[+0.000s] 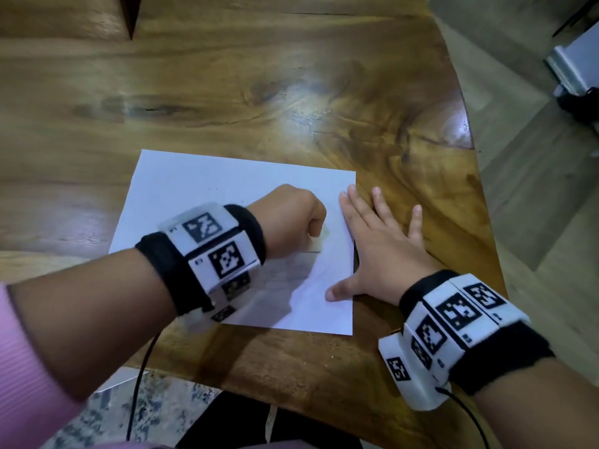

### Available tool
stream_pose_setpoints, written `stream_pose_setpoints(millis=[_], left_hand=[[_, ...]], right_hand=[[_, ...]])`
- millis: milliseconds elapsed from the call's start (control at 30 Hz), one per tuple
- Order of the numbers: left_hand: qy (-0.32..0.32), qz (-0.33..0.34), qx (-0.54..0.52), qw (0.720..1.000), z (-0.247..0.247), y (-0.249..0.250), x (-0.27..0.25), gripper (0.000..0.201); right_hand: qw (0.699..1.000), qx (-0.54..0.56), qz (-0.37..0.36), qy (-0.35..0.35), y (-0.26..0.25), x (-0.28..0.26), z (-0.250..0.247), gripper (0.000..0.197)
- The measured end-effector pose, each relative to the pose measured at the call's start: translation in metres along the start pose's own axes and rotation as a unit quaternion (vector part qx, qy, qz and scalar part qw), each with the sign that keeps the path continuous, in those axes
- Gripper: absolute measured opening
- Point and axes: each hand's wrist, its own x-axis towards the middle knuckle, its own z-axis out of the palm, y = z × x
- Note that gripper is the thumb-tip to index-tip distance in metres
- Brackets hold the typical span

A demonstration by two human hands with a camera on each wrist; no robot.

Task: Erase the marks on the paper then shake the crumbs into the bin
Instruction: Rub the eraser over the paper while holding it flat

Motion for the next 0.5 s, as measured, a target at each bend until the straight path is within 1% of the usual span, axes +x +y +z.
stream_pose_setpoints(millis=[33, 100, 200, 267, 300, 400, 433, 500], left_hand=[[-0.003, -0.003, -0.003, 1.0, -0.003, 0.002, 0.005, 0.014], [0.012, -0.003, -0.019, 1.0, -0.009, 0.006, 0.018, 0.014], [0.034, -0.027, -0.029, 0.999, -0.011, 0.017, 0.031, 0.004], [0.044, -0.011, -0.018, 0.999, -0.003, 0.016, 0.024, 0.006], [0.038, 0.006, -0.014, 0.999, 0.003, 0.014, 0.014, 0.005], [-0.015, 0.059, 0.0, 0.998, 0.018, 0.009, -0.012, 0.005], [-0.018, 0.063, 0.004, 0.998, 0.018, 0.009, -0.012, 0.006], [0.013, 0.04, -0.006, 0.999, 0.01, 0.012, 0.0, 0.012]], right_hand=[[1.0, 0.004, 0.003, -0.006, 0.0, 0.0, 0.0, 0.141], [1.0, 0.011, 0.006, -0.016, -0.001, 0.001, 0.0, 0.143], [1.0, 0.009, 0.009, -0.027, -0.001, 0.002, -0.001, 0.144], [1.0, 0.01, 0.012, -0.027, -0.001, 0.002, -0.001, 0.144], [1.0, 0.012, 0.01, -0.024, -0.002, 0.002, 0.0, 0.144], [1.0, 0.02, 0.002, -0.013, 0.0, 0.002, 0.001, 0.143], [1.0, 0.023, 0.0, -0.01, 0.0, 0.001, 0.001, 0.143], [1.0, 0.029, -0.004, -0.007, 0.001, 0.001, 0.001, 0.144]])
